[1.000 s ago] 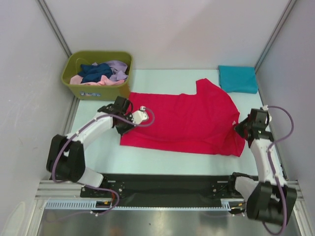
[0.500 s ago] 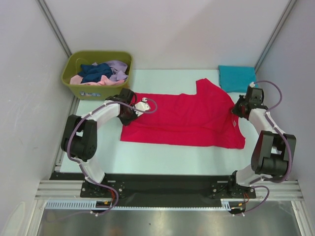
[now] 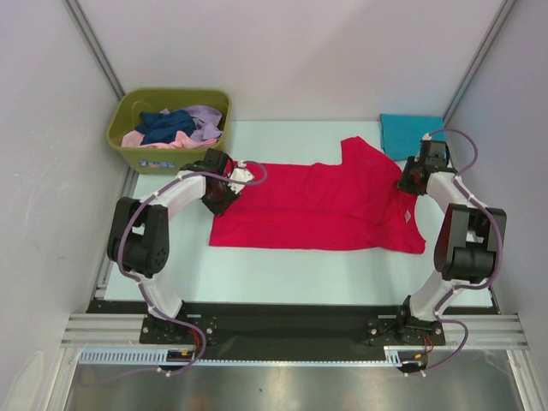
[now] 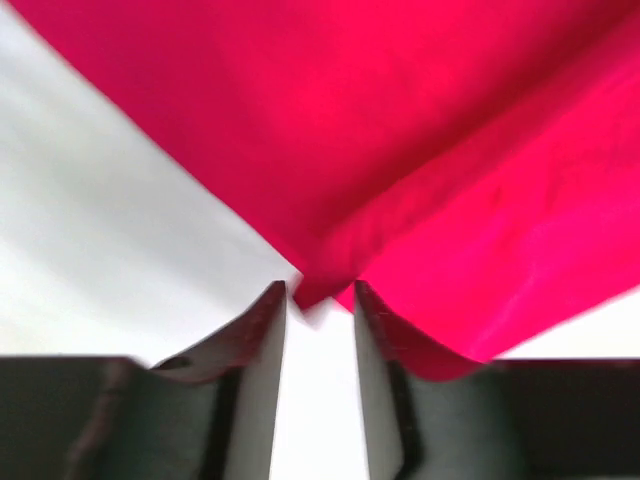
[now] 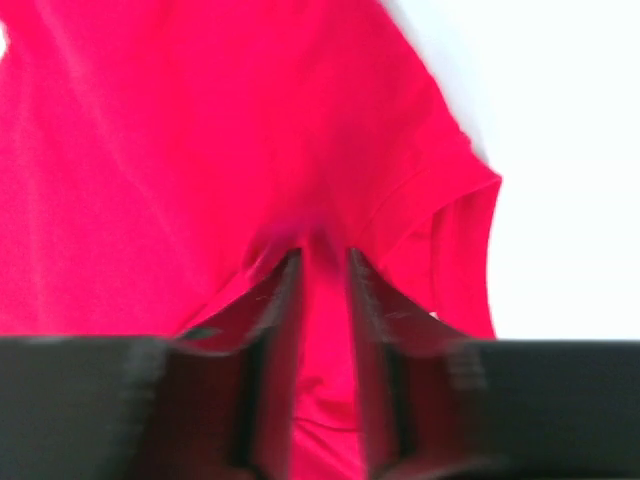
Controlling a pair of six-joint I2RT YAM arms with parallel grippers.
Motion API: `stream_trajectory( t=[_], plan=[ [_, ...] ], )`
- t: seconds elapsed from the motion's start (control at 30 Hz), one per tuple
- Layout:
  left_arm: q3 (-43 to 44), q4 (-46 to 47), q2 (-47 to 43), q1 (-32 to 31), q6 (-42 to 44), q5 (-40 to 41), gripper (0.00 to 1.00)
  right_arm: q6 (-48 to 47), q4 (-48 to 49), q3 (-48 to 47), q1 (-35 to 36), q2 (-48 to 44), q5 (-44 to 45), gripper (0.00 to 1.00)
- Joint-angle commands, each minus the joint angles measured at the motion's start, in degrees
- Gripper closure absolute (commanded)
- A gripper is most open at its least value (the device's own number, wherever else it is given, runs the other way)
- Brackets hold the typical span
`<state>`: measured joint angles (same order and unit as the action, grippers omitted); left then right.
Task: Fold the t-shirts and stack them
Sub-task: Fold the tshirt
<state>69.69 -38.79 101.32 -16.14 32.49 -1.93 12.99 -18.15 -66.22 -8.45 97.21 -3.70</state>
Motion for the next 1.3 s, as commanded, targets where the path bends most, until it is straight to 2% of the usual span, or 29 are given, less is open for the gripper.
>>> stream_trajectory(
  t=[0.0, 0.03, 0.07, 0.13, 0.2, 0.3, 0.33, 0.4, 0.43, 0.47, 0.53, 0.57, 0.7, 0.83, 0.97, 1.07, 1.1, 1.17, 1.27],
  plan=[
    [5.4, 3.4, 1.3, 1.4, -5.6, 3.5, 0.57, -0.8, -4.1, -8.4, 0.1, 3.0, 4.1, 0.66],
    [9.4, 3.4, 2.5, 2.4, -8.1, 4.2, 0.47, -0.6, -5.8, -10.7, 0.2, 3.7, 7.4, 0.63],
    [12.1, 3.0, 3.2, 3.2, -9.6, 4.3, 0.44, -0.3, -7.8, -13.0, 0.1, 4.1, 9.0, 0.6],
    [20.3, 0.6, 4.5, 6.2, -14.3, 4.0, 0.4, 0.7, -14.9, -20.0, -0.2, 4.7, 14.6, 0.51],
    [23.2, -1.2, 3.9, 7.4, -15.9, 2.9, 0.4, 4.3, -22.3, -22.5, -2.9, 3.8, 15.0, 0.5],
    [16.6, -0.2, -2.9, 6.6, -13.2, -2.9, 0.44, 11.2, -28.9, -17.1, -6.7, -2.3, 14.2, 0.52],
    [9.4, 0.5, -7.9, 5.8, -9.1, -4.6, 0.46, 12.7, -29.4, -13.6, -7.5, -4.1, 12.9, 0.54],
    [1.2, 2.8, -13.0, 0.9, -3.3, -4.6, 0.46, 16.3, -28.7, -3.3, -8.6, -10.4, 10.7, 0.55],
    [-5.8, 3.4, -17.3, -3.0, 2.6, -3.5, 0.45, 17.6, -28.2, -0.1, -9.0, -12.5, 9.6, 0.54],
    [-9.0, 4.2, -19.1, -4.5, 4.8, -2.4, 0.44, 18.3, -27.3, 5.6, -9.0, -15.8, 9.2, 0.54],
    [-15.4, 5.6, -23.0, -6.8, 9.4, -1.4, 0.41, 21.2, -26.1, 9.9, -9.3, -18.5, 9.1, 0.55],
    [-16.9, 6.3, -23.8, -7.0, 10.1, -1.2, 0.4, 22.0, -25.9, 13.9, -9.6, -20.5, 9.2, 0.54],
    [-22.1, 10.4, -23.8, -7.1, 12.9, 0.8, 0.36, 23.7, -22.1, 19.9, -10.3, -22.3, 8.2, 0.53],
    [-26.6, 13.1, -21.0, -7.2, 15.1, 1.3, 0.3, 24.3, -17.5, 22.0, -10.4, -19.9, 8.0, 0.52],
    [-29.8, 17.7, -19.8, -7.7, 15.4, 3.8, 0.3, 25.0, -14.6, 23.5, -10.5, -17.8, 10.1, 0.53],
    [-31.5, 22.1, -18.5, -7.8, 15.0, 6.1, 0.35, 26.2, -12.9, 24.4, -10.6, -16.0, 12.2, 0.62],
    [-31.8, 24.2, -18.0, -7.8, 14.9, 6.4, 0.38, 26.5, -12.4, 24.4, -10.7, -15.6, 13.1, 0.7],
    [-32.9, 26.5, -17.7, -7.8, 14.8, 7.3, 0.49, 26.7, -12.3, 24.4, -10.7, -14.9, 16.2, 0.76],
    [-33.0, 28.2, -17.3, -7.8, 14.4, 7.6, 0.89, 25.9, -12.4, 23.5, -10.8, -14.6, 17.3, 0.97]
  ],
)
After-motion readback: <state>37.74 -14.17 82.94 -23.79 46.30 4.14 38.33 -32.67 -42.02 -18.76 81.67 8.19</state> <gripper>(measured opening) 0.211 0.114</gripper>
